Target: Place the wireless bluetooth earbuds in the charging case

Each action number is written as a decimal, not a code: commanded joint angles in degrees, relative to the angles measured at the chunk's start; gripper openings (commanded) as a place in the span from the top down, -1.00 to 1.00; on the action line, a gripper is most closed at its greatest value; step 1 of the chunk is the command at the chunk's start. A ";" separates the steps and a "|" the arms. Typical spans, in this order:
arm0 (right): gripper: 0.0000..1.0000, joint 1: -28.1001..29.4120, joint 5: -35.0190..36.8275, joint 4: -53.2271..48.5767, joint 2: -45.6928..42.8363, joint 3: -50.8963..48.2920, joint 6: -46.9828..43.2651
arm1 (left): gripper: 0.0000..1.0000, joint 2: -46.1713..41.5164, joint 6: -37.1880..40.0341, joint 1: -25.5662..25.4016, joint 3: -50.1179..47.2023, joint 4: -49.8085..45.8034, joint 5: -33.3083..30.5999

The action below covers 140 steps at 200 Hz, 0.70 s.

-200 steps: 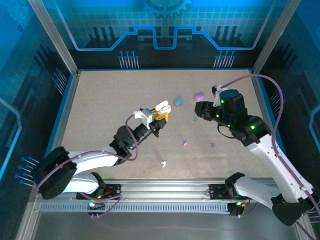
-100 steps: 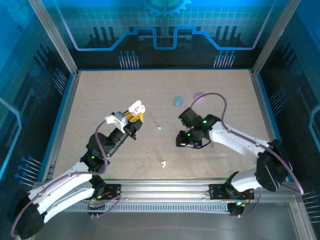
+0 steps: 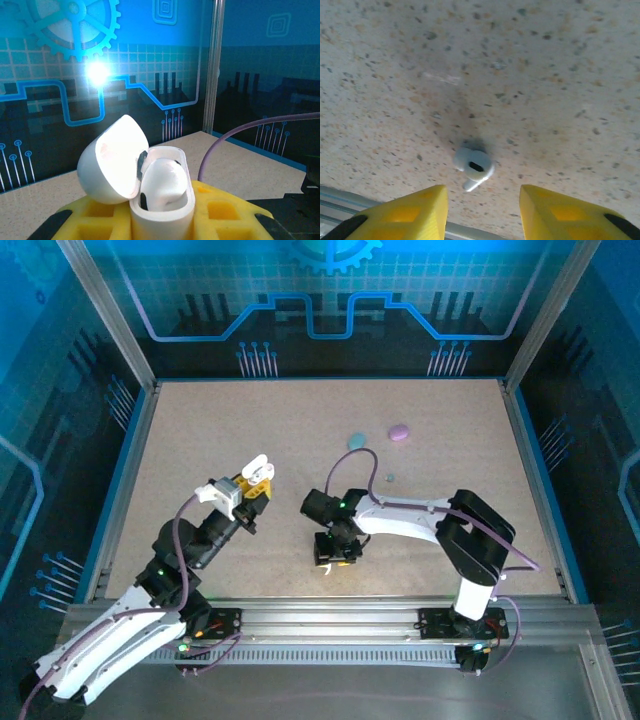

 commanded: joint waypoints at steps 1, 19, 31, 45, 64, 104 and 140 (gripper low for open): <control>0.10 0.82 0.13 -1.01 2.20 2.70 1.24 | 0.55 -1.47 1.42 0.43 1.11 -1.26 -1.75; 0.11 0.86 0.83 -2.09 3.42 3.30 1.22 | 0.54 -2.01 1.42 0.43 1.05 -1.48 -1.93; 0.12 0.91 1.36 -2.01 3.75 3.31 1.47 | 0.54 -2.36 1.33 0.44 0.95 -1.45 -2.06; 0.15 0.91 1.11 -2.38 4.68 4.19 0.69 | 0.54 -2.71 1.33 0.43 0.87 -1.52 -2.30; 0.17 1.00 0.92 -3.26 6.01 5.36 -0.16 | 0.54 -2.91 1.42 0.44 0.65 -1.36 -2.59; 0.24 1.02 1.74 -5.53 7.64 6.37 -0.67 | 0.54 -2.73 1.32 0.43 0.49 -1.12 -2.81; 0.29 1.06 3.06 -7.64 8.83 6.99 -1.72 | 0.53 -2.45 1.01 0.45 0.42 -0.89 -3.01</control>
